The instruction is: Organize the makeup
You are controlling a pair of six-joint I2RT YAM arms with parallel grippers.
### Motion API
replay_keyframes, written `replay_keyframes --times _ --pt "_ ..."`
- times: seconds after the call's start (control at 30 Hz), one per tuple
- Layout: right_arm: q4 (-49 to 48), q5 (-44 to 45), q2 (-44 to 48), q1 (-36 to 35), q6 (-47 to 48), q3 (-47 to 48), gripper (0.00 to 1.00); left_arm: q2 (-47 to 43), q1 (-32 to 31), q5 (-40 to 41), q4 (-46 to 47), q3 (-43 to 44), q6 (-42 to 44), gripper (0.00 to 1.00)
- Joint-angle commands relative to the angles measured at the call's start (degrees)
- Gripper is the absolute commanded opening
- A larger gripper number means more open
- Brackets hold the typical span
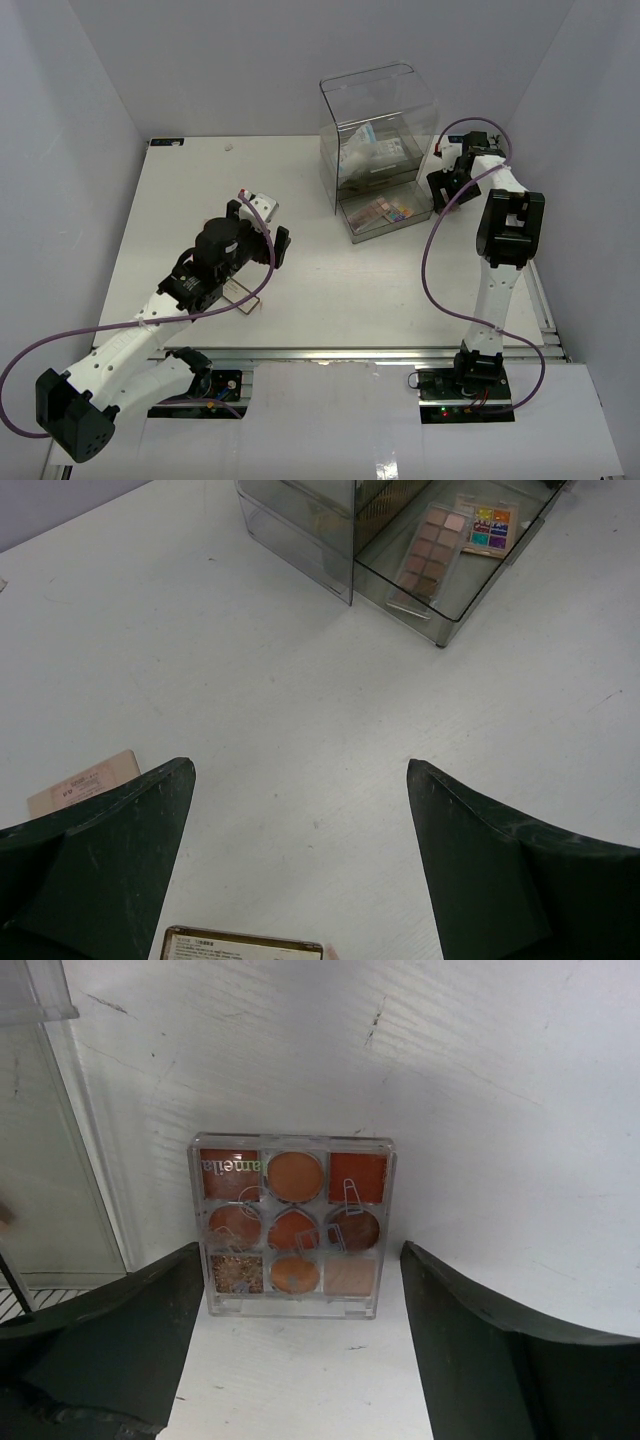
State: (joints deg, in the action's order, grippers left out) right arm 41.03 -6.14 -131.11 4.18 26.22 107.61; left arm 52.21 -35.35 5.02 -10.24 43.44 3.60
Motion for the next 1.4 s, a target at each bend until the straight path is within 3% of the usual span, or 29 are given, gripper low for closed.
replay_keyframes --times 0.0,0.27,0.33,0.63,0.87,1.0,1.17,1.37 --pt "-3.0 0.2 0.8 -0.2 0.8 -1.1 0.75 -0.3 0.4 -0.3 0.8 -0.6 0.0 0.98" --pt "-4.2 -0.8 3.8 -0.2 0.5 -4.2 0.44 -0.9 0.4 -0.2 0.7 -0.6 0.1 0.98" --pt "-4.6 -0.8 5.9 -0.1 0.5 -5.3 0.39 -1.0 0.4 -0.2 0.7 -0.6 0.0 0.98" --pt "-16.3 -4.3 26.7 -0.2 0.9 -26.6 0.27 -1.1 0.4 -1.1 0.6 -0.4 -0.2 0.98" --pt "-18.2 -7.8 36.4 -2.5 1.0 -32.2 0.26 -0.9 0.4 -1.1 0.6 -0.4 -0.2 0.98" --pt "-17.2 -10.2 38.3 -8.2 0.9 -33.0 0.27 -0.7 0.4 -0.8 0.6 -0.5 -0.2 0.98" --pt "-19.5 -10.6 34.9 -13.1 -3.0 -31.2 0.29 -0.5 0.4 -0.2 0.6 -0.6 0.0 0.98" --pt "-21.6 -10.3 28.5 -13.8 -6.2 -27.0 0.33 -0.6 0.4 0.3 0.6 -0.7 0.1 0.98"
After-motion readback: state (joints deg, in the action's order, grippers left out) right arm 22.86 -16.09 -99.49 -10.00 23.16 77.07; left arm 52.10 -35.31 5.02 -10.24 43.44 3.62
